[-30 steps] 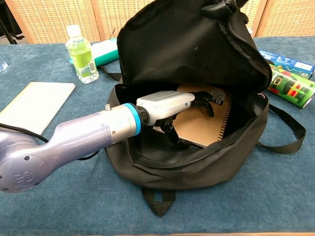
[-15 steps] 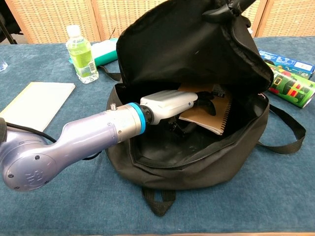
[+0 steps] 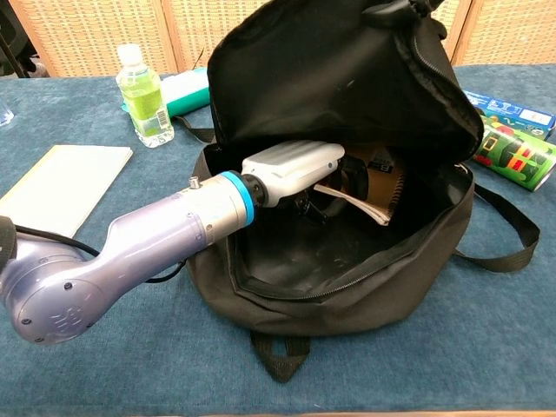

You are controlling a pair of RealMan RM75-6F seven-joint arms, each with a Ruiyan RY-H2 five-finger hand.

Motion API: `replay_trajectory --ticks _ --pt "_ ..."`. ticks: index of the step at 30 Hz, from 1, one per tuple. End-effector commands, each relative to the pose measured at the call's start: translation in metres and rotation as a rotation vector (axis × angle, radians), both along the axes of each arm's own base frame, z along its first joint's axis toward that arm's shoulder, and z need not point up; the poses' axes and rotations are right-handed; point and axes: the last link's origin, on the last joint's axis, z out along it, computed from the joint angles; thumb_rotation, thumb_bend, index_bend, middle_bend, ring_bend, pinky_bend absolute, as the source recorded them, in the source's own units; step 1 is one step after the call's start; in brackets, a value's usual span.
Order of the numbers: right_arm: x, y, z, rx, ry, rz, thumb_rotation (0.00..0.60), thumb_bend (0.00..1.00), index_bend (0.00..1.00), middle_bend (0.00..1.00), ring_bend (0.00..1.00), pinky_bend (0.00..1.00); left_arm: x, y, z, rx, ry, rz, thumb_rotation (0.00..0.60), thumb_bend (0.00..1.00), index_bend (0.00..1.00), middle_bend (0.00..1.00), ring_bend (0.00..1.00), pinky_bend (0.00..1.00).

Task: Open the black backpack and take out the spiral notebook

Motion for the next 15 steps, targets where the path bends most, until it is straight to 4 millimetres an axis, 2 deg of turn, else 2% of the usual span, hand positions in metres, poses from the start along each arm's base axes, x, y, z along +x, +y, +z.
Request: replay_trajectory --ticks 1,8,15 --pt "-0.002 -0.002 0.001 -0.008 0.002 -0.007 0.6 0.72 0.62 0.68 0.6 0.72 -0.002 0.0 0.004 -0.003 -0.024 0.008 0.6 0.58 0.77 0.58 0.42 0.53" --pt "-0.011 -0.008 0.001 -0.018 -0.015 -0.051 0.6 0.72 0.62 0.68 0.6 0.72 -0.01 -0.005 0.022 -0.002 -0.093 -0.001 0.6 0.59 0.8 0.61 0.45 0.55" --pt "-0.011 -0.012 -0.001 -0.019 -0.028 -0.072 0.6 0.72 0.62 0.68 0.6 0.72 -0.022 -0.017 0.043 -0.001 -0.163 -0.039 0.6 0.59 0.8 0.62 0.45 0.55"
